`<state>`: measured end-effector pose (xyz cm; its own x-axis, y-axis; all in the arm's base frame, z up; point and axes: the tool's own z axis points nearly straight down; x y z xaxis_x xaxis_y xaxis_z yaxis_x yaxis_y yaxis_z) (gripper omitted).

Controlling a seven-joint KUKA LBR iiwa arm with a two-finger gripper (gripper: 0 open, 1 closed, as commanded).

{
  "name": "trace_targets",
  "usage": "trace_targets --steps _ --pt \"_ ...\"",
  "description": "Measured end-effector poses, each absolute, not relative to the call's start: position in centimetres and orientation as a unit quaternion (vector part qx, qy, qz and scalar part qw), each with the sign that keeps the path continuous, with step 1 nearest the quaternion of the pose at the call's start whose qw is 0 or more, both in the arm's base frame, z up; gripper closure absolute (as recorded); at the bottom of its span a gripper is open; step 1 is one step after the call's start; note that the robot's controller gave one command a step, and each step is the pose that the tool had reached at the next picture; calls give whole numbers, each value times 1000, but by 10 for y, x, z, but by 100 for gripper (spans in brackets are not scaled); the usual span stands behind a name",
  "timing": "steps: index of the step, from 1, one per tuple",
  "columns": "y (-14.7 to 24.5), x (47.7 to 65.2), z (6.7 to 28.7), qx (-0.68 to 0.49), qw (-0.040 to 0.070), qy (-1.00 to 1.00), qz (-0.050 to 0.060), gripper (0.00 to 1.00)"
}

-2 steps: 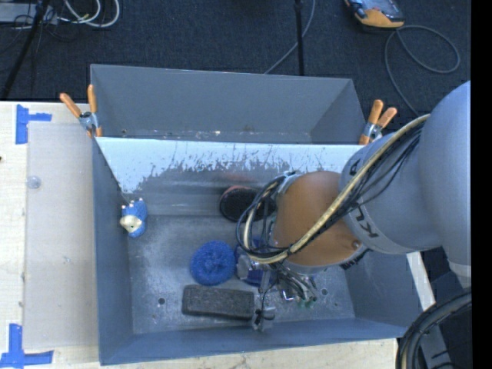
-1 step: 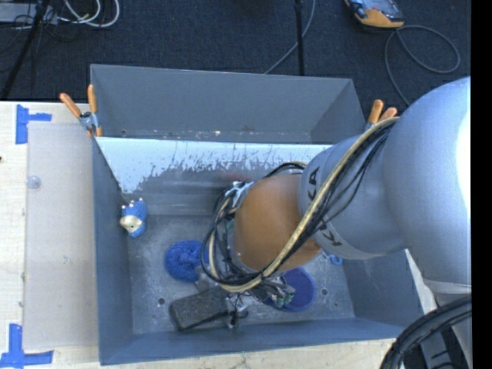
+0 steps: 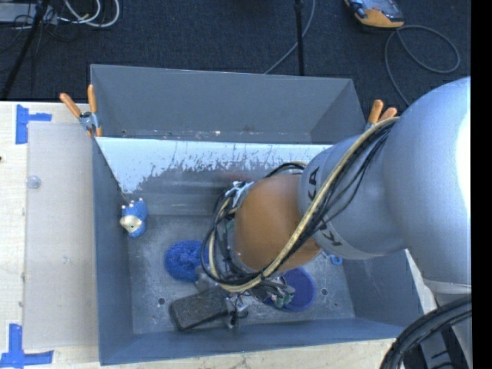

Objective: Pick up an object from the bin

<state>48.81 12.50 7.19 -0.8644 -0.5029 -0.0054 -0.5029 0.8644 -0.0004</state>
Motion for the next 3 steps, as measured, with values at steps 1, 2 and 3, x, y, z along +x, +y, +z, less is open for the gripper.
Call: trace_targets --steps 1,2,3 --pt "125 488 72 -260 3 966 1 100" --pt "125 488 72 -260 3 966 1 100" --pt "125 488 72 -259 3 966 1 100"
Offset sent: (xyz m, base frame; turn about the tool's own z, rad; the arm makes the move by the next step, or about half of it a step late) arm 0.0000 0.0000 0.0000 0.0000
